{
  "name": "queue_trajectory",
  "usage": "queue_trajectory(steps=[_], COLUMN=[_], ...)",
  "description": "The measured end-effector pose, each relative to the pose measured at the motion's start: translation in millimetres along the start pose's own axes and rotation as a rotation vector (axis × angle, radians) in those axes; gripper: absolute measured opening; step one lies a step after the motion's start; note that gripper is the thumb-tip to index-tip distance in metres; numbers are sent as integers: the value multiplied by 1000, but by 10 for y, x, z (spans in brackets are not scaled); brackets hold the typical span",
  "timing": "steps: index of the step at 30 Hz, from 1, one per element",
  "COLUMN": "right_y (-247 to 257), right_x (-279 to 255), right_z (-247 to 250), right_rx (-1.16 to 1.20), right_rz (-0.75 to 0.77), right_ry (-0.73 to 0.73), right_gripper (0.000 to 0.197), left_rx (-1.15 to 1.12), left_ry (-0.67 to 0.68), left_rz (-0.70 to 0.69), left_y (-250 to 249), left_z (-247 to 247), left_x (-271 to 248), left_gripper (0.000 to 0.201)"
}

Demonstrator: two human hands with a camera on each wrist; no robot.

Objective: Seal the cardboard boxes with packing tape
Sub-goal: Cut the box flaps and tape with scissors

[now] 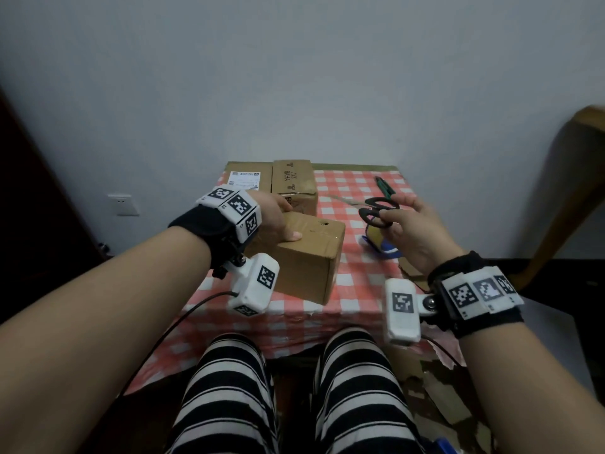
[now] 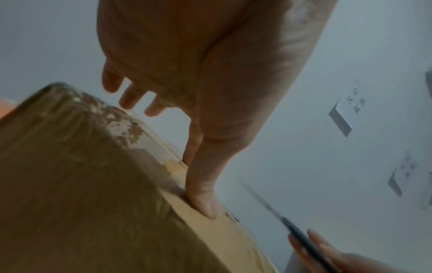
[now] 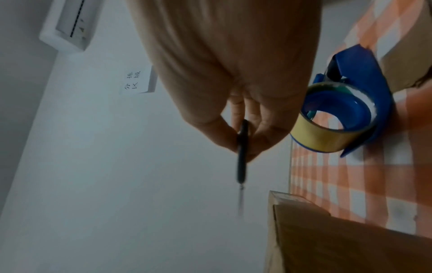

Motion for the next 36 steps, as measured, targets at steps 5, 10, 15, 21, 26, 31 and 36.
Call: queue_trajectory(steps=[5,10,15,21,26,31,36], right_y=[-19,-99,-160,-197,-176,-246,-182], right_x=[-10,21,104,91,2,-44,-45], right_z=[-6,-59,-169,-367,-608,-587,-519], right_rx=[60,46,130,406,313,-80,-2], right_rz=[-36,-48,-75,-126,-46,-84,-84], right_ry=[-3,42,109,219,375,351,294], right_gripper=[38,35,21,15,17,29,19], left_rx=[-357,-633,-724,-616,-705,-753,-808], left_ry=[-27,66,45,41,55,69,126], left_rz=[-168,-291,-283,-314,-350,-363,-379], left_y=[-61,-29,106,-8,-35,-30,-25], left_z=[-6,-216,-256,-220,-224,-220,-234], left_x=[156,400,642,360,328,368,388], left_gripper=[75,54,61,17,9,11,9])
Point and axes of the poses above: each hand's wrist, its own x-axis towards the middle knuckle, its own z-axis out of the back of the hand, y = z × x, the point moved 7 cm from there along x, towards the middle knuckle, and after that the axes turned 5 degrees about y, right-handed, at the moved point
